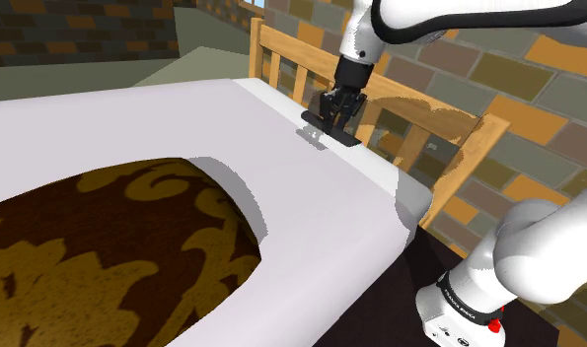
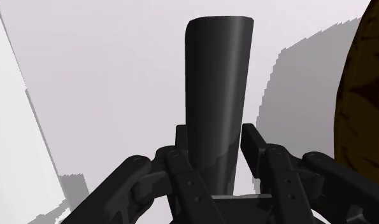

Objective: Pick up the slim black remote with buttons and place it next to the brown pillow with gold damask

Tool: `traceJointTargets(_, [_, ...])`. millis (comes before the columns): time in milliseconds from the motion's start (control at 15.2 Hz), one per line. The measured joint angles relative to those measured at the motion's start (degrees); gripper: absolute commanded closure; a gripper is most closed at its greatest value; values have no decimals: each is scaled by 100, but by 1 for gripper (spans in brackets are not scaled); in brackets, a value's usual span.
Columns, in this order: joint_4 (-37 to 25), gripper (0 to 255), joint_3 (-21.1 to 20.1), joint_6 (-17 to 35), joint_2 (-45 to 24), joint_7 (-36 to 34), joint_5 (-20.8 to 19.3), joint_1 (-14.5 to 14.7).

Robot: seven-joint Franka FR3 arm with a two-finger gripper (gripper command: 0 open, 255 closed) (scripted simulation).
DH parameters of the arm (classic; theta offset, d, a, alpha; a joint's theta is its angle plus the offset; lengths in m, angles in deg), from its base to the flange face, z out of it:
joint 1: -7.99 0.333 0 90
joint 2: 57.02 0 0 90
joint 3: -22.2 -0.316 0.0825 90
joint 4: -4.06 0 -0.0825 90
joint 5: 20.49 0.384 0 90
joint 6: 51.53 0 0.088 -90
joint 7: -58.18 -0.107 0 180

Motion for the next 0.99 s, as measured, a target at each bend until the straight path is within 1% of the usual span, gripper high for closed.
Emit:
traceJointTargets(462, [559, 255, -605, -40, 696, -865, 297, 395])
traceJointTargets(726, [751, 255, -940, -3, 913, -1312, 479, 602])
traceJointTargets(990, [789, 255, -1347, -10, 1046, -1849, 680, 829])
